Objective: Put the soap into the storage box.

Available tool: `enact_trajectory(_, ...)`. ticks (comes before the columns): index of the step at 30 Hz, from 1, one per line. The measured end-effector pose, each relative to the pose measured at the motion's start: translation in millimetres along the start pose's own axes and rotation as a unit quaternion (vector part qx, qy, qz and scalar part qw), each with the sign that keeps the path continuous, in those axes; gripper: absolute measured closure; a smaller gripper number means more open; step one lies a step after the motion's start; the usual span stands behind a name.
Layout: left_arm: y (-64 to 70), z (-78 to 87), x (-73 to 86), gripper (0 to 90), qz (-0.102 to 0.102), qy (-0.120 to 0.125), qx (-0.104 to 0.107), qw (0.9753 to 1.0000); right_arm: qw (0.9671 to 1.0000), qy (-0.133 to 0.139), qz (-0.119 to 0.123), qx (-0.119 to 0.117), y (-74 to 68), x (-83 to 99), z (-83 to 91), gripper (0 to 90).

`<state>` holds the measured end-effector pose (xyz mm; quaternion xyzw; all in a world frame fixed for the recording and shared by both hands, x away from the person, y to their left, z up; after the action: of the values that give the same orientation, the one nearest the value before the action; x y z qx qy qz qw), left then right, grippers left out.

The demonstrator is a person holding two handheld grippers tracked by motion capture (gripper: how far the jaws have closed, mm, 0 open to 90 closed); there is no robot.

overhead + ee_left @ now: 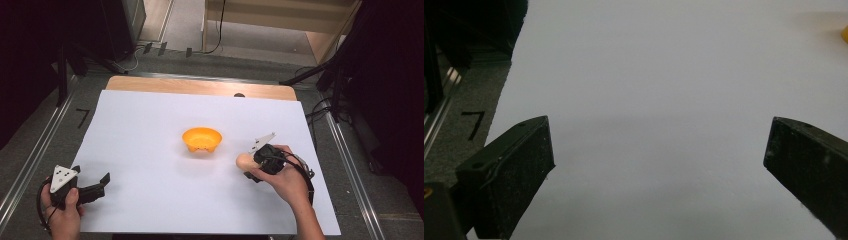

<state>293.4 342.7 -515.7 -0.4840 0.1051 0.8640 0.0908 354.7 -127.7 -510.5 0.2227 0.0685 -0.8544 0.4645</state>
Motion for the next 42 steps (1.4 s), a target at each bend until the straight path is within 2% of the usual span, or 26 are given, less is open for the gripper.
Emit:
enact_trajectory(8, 0.2, -0.1, 0.0, 0.2, 0.000, 0.000, 0.001, 1.0000, 0.9995, 0.005, 0.028, -0.009, 1.1, -15.2, -4.1, 33.0)
enact_trajectory(9, 0.1, -0.1, 0.1, 0.2, 0.000, -0.001, 0.001, 1.0000, 0.9991, 0.007, 0.040, -0.010, 0.9, -19.9, -4.4, 33.0)
enact_trajectory(19, 0.2, 0.2, 0.1, 0.2, 0.001, -0.001, 0.002, 1.0000, 0.9972, 0.028, 0.065, -0.026, -1.2, -43.2, -4.3, 33.0)
enact_trajectory(28, 0.0, 0.2, 0.1, 0.2, 0.001, -0.001, 0.003, 1.0000, 0.9956, 0.042, 0.077, -0.034, -0.8, -57.6, -2.9, 33.0)
enact_trajectory(33, -0.2, 0.3, -0.1, 0.2, 0.002, 0.000, 0.002, 1.0000, 0.9944, 0.055, 0.076, -0.048, -1.1, -67.9, 0.1, 33.0)
enact_trajectory(42, -0.4, 0.2, 0.1, 0.2, 0.002, -0.001, 0.002, 1.0000, 0.9922, 0.062, 0.094, -0.054, -1.0, -79.8, -0.1, 33.0)
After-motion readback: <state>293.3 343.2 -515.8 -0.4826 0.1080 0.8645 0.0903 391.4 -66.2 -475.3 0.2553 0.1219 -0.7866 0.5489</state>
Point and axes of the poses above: each handheld gripper's, and its own axes: z roughly backward along the jaws, x roughly out of its underside, y roughly to its right, the point moved 10 cm from there along -z, roughly forward along the jaws, and after that the axes turned 6 degrees about x, right-handed, at the moved point
